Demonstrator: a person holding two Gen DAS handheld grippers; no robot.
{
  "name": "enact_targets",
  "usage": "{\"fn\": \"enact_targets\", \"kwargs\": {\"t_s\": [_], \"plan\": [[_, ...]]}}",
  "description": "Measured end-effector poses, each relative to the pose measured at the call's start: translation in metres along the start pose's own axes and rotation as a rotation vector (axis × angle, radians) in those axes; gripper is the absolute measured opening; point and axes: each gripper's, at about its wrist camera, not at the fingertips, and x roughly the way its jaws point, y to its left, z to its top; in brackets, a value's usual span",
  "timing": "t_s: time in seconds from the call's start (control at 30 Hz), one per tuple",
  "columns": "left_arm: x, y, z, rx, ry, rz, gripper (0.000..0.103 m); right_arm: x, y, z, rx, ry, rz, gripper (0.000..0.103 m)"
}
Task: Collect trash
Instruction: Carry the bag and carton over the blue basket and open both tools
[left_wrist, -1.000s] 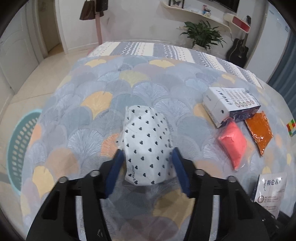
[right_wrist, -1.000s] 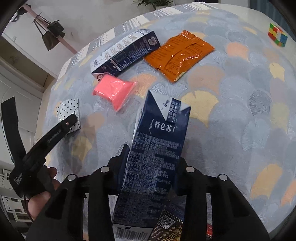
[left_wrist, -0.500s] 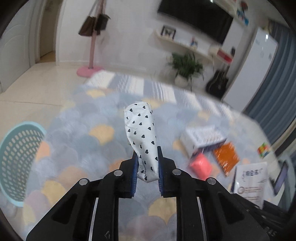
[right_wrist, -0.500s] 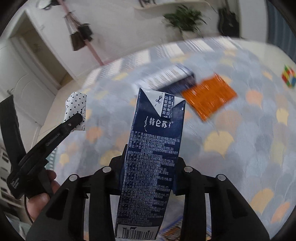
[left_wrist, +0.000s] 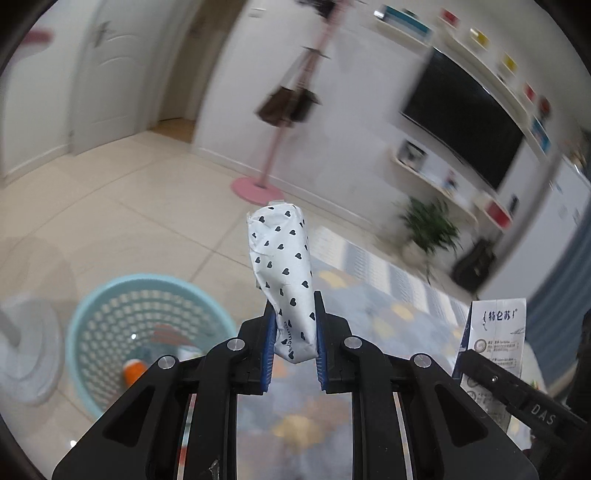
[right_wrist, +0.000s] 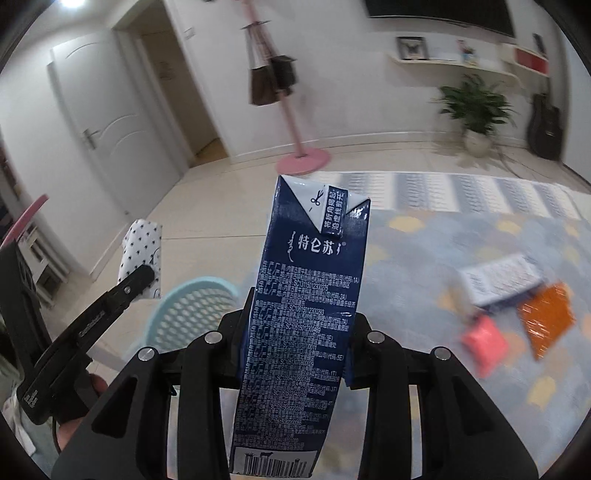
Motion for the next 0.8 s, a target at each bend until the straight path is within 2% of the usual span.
{"fn": "enact_targets", "kwargs": {"t_s": [0.17,0.37,0.67,0.77,0.8], "plan": [[-0.017,0.057,0.014,-0.098,-0.030,0.062,0.016,0.031,0.048,0.006,-0.045,0.027,0.067,0.033],[-0.023,0.101,0.016,-0.184,-0.019,0.102,0.016,0.067,0.100,0.004,-0.087,0.065,0.120,0.033],[0.016,0.142,0.000,-0.245,0.152,0.176,0.017,0.134,0.125,-0.020,-0.094,0.190,0.104,0.033],[0.018,0.146,-0.001,-0.247,0.164,0.182,0.020,0.151,0.130,-0.024,-0.101,0.214,0.099,0.034],[0.019,0.146,-0.001,-0.239,0.166,0.192,0.028,0.157,0.130,-0.024,-0.095,0.223,0.097,0.035]]}}
